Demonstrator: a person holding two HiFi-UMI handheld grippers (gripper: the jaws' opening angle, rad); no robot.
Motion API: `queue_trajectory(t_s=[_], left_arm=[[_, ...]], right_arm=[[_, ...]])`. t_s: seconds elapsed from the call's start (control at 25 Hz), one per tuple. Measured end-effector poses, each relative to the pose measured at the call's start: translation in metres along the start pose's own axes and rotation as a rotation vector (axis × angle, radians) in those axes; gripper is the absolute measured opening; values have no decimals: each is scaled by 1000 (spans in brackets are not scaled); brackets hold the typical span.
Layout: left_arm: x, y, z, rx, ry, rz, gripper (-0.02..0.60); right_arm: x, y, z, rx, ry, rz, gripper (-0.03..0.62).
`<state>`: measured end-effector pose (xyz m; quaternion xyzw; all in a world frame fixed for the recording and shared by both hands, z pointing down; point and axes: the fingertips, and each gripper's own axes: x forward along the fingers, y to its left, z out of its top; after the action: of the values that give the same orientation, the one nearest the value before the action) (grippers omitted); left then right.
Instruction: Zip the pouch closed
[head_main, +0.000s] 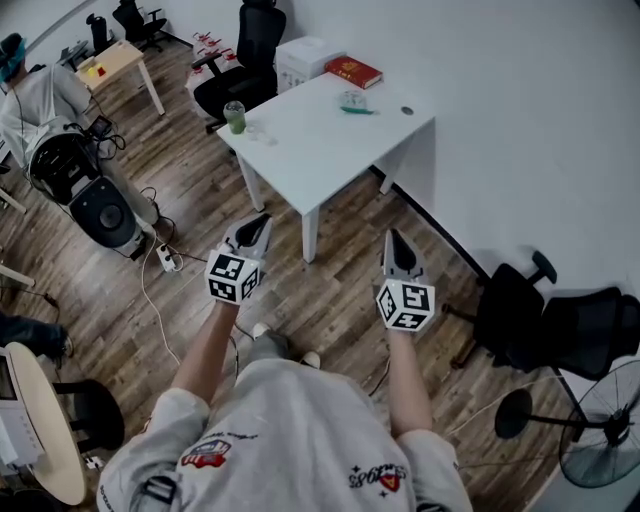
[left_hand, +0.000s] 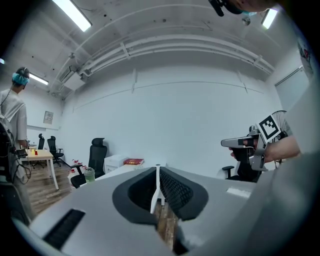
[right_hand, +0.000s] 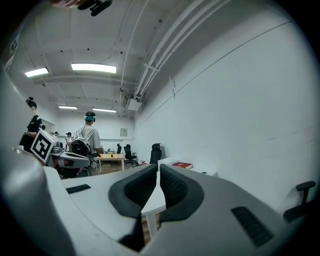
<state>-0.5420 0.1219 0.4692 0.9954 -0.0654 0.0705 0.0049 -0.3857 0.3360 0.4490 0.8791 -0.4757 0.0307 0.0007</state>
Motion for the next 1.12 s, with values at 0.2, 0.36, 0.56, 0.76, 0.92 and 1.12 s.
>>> queue_trajectory(t_s=[0.2,0.36,0.56,0.76,0.92,1.12], left_arm=[[0,-2,3,-1,-11,-15,45],[4,-4,4,0,-2,-23,144],[8,-4,3,-12,-5,-22,283],[23,-10,0,-40,-6,-23,322],[18,-16,2,-47,-7,-32,322],[30,-22,3,-49,-6,-18,322]], right_arm=[[0,4,4,-14,-33,15,95],[-1,1,4,-20,-45,5,171],[0,-3,3,-24,-59,-13,267],[4,-24,-2,-29,-71,-63,356],[-2,-18,-2,-15,-63,-39,354],[-2,-24,-8,-19,-52,-11,350]])
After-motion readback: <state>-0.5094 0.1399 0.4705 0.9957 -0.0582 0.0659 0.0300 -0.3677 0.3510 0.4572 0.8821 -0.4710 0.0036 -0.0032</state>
